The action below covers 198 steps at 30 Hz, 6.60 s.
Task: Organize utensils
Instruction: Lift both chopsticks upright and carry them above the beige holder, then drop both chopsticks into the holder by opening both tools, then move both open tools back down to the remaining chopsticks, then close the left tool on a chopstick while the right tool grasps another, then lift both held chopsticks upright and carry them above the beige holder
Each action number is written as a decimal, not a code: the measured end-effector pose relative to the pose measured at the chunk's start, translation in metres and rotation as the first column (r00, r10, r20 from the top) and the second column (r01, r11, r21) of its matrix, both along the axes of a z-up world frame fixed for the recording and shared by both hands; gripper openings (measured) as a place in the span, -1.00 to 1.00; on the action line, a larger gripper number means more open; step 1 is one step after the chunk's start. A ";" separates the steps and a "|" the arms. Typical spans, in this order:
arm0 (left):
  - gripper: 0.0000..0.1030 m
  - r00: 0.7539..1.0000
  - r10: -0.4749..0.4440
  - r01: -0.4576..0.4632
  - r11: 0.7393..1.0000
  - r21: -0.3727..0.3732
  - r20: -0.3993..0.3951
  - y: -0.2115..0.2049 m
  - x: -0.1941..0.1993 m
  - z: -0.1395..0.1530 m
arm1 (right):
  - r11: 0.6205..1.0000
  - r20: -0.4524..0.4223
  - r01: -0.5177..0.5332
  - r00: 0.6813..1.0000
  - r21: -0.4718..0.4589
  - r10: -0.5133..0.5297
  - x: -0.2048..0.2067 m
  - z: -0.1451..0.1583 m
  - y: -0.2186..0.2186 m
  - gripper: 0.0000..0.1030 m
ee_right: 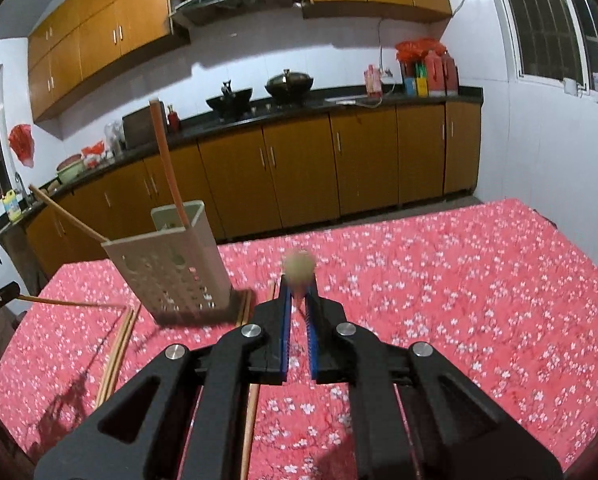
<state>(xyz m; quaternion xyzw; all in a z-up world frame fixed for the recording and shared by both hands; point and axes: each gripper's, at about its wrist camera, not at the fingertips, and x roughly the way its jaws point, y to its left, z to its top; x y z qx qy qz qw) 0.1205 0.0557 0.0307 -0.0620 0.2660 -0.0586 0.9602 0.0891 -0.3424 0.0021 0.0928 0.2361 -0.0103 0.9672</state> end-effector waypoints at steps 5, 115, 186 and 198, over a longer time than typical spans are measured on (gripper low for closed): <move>-0.86 0.999 0.002 -0.002 1.000 -0.002 0.036 0.001 -0.003 0.013 | 1.000 0.024 0.000 1.000 -0.007 0.000 0.000 0.008 0.002 -0.85; -0.66 0.934 -0.102 0.119 0.993 0.027 -0.343 -0.054 -0.004 -0.128 | 0.996 -0.376 -0.067 0.926 -0.052 0.042 0.037 -0.118 0.030 -0.85; -0.83 0.940 0.014 0.011 0.997 0.073 -0.340 -0.015 0.026 -0.133 | 0.997 -0.370 -0.066 0.928 -0.030 0.050 0.031 -0.119 0.030 -0.85; -0.84 0.962 0.009 0.008 0.998 0.059 -0.272 -0.002 0.019 -0.092 | 0.999 -0.224 -0.038 0.974 -0.009 0.035 0.013 -0.063 0.014 -0.85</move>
